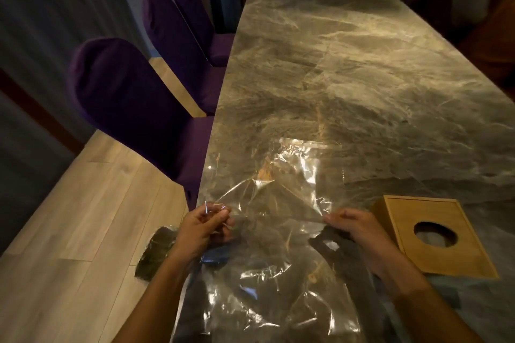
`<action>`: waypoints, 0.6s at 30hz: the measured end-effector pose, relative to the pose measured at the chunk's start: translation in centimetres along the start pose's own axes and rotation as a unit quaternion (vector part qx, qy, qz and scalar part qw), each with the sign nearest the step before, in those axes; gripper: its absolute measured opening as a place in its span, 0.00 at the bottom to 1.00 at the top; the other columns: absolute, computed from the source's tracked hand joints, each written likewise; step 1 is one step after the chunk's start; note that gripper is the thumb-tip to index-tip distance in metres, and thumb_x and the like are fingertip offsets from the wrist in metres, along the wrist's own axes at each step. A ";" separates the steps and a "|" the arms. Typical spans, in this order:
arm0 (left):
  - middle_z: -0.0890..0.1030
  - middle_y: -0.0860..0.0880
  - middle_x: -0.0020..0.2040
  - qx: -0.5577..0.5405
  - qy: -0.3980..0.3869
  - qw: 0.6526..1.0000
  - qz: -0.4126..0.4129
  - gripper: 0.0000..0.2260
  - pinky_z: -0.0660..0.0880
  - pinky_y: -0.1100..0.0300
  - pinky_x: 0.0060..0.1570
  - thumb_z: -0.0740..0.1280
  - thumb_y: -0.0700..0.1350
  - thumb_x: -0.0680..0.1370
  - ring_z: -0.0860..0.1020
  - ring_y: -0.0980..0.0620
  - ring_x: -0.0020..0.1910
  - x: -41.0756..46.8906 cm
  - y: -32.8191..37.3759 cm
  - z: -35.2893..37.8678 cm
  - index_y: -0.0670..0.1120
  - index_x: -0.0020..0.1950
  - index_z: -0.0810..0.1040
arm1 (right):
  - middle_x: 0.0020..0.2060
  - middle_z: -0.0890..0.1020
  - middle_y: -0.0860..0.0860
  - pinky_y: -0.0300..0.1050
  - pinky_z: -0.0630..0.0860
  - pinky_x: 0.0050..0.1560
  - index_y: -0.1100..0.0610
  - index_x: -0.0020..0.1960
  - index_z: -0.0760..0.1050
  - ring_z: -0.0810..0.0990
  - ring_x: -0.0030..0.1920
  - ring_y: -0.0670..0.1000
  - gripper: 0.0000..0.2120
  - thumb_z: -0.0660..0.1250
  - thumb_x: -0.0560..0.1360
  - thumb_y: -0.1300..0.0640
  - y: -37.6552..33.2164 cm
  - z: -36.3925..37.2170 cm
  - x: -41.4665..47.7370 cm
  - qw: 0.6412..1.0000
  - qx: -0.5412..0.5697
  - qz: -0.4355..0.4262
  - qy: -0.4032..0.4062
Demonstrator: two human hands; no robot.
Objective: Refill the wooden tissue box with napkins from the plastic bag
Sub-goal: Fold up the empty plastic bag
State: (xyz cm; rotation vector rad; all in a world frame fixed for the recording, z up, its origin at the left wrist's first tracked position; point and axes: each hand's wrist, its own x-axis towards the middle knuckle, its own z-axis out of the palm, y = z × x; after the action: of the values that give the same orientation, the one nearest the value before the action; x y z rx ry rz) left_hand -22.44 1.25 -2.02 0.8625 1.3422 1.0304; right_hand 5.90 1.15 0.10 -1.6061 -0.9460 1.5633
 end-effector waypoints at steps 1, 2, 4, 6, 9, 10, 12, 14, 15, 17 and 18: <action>0.83 0.47 0.33 -0.005 0.003 1.000 -0.007 0.04 0.79 0.60 0.31 0.65 0.38 0.76 0.80 0.53 0.31 0.0 0.1 0.0 0.40 0.46 0.79 | 0.37 0.82 0.58 0.50 0.74 0.46 0.62 0.39 0.80 0.79 0.41 0.57 0.07 0.71 0.66 0.57 0.0 -0.2 -0.1 1.000 -0.008 -0.007 -0.005; 0.83 0.48 0.33 -0.009 0.006 1.000 -0.013 0.04 0.79 0.59 0.32 0.65 0.38 0.76 0.81 0.53 0.32 0.0 0.2 0.0 0.40 0.46 0.80 | 0.38 0.82 0.58 0.50 0.74 0.46 0.62 0.39 0.80 0.80 0.42 0.57 0.07 0.71 0.66 0.57 -0.1 -0.2 -0.2 1.000 -0.014 -0.015 -0.008; 0.82 0.50 0.32 -0.014 0.003 1.000 -0.016 0.05 0.80 0.58 0.34 0.65 0.39 0.76 0.80 0.54 0.32 -0.1 0.6 0.2 0.41 0.45 0.80 | 0.39 0.83 0.58 0.47 0.75 0.45 0.63 0.41 0.79 0.81 0.43 0.55 0.10 0.72 0.65 0.57 -0.2 -0.3 -0.3 0.999 -0.020 -0.029 -0.016; 0.80 0.51 0.31 -0.007 -0.003 1.000 -0.010 0.05 0.80 0.58 0.34 0.65 0.39 0.76 0.79 0.55 0.31 -0.2 1.2 0.4 0.40 0.46 0.80 | 0.39 0.83 0.57 0.43 0.75 0.41 0.64 0.43 0.79 0.81 0.41 0.54 0.07 0.71 0.68 0.60 -0.3 -0.3 -0.3 0.998 -0.028 -0.049 -0.014; 0.79 0.50 0.32 0.027 0.005 1.000 0.004 0.06 0.76 0.61 0.33 0.65 0.40 0.76 0.77 0.56 0.31 -0.2 1.9 0.1 0.41 0.47 0.81 | 0.34 0.83 0.53 0.40 0.75 0.39 0.62 0.40 0.80 0.82 0.38 0.49 0.02 0.70 0.70 0.63 -1.0 -0.2 -0.1 0.993 -0.052 -0.103 0.021; 0.79 0.50 0.31 0.031 0.012 0.999 0.005 0.05 0.74 0.61 0.32 0.65 0.40 0.76 0.77 0.55 0.30 -0.1 2.1 -0.1 0.41 0.46 0.81 | 0.31 0.83 0.51 0.38 0.75 0.38 0.64 0.39 0.79 0.81 0.34 0.46 0.03 0.69 0.70 0.65 -1.3 -0.2 0.0 0.991 -0.041 -0.125 0.033; 0.78 0.49 0.29 0.032 0.014 0.999 0.008 0.05 0.71 0.62 0.28 0.65 0.39 0.75 0.74 0.53 0.28 0.0 2.5 -0.4 0.41 0.43 0.81 | 0.27 0.81 0.53 0.33 0.76 0.33 0.69 0.40 0.77 0.80 0.27 0.44 0.05 0.68 0.71 0.67 -2.1 -0.3 0.0 0.986 -0.015 -0.158 0.053; 0.77 0.47 0.28 0.028 0.001 1.000 0.011 0.09 0.68 0.63 0.24 0.64 0.39 0.76 0.71 0.52 0.25 0.1 3.1 -0.3 0.42 0.39 0.81 | 0.28 0.77 0.58 0.35 0.76 0.27 0.70 0.41 0.74 0.80 0.24 0.46 0.05 0.66 0.73 0.67 -2.8 -0.4 0.0 0.986 0.018 -0.160 0.051; 0.77 0.45 0.29 0.022 -0.006 1.000 0.015 0.11 0.67 0.63 0.23 0.63 0.39 0.77 0.71 0.52 0.24 0.1 3.3 -0.3 0.43 0.37 0.81 | 0.29 0.76 0.59 0.37 0.77 0.25 0.68 0.41 0.74 0.80 0.24 0.48 0.04 0.65 0.73 0.67 -2.9 -0.5 0.0 0.987 0.041 -0.150 0.043; 0.77 0.43 0.31 0.018 -0.006 1.000 0.020 0.14 0.67 0.62 0.24 0.61 0.39 0.77 0.71 0.54 0.24 0.2 3.9 -0.3 0.46 0.34 0.82 | 0.30 0.77 0.59 0.41 0.77 0.24 0.65 0.41 0.74 0.81 0.26 0.52 0.03 0.65 0.73 0.66 -2.8 -0.8 -0.1 0.991 0.072 -0.115 0.011; 0.77 0.45 0.31 0.020 -0.002 1.000 0.021 0.14 0.66 0.63 0.24 0.61 0.39 0.77 0.72 0.55 0.24 0.2 4.0 -0.3 0.46 0.34 0.82 | 0.29 0.78 0.58 0.42 0.76 0.24 0.64 0.41 0.75 0.81 0.27 0.53 0.02 0.65 0.73 0.66 -2.6 -1.0 -0.1 0.992 0.071 -0.101 -0.005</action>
State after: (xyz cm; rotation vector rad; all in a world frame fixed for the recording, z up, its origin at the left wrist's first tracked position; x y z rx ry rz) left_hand -23.10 2.72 1.62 0.9251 1.3506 1.0374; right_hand 6.79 2.39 2.42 -1.3619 -0.9491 1.4657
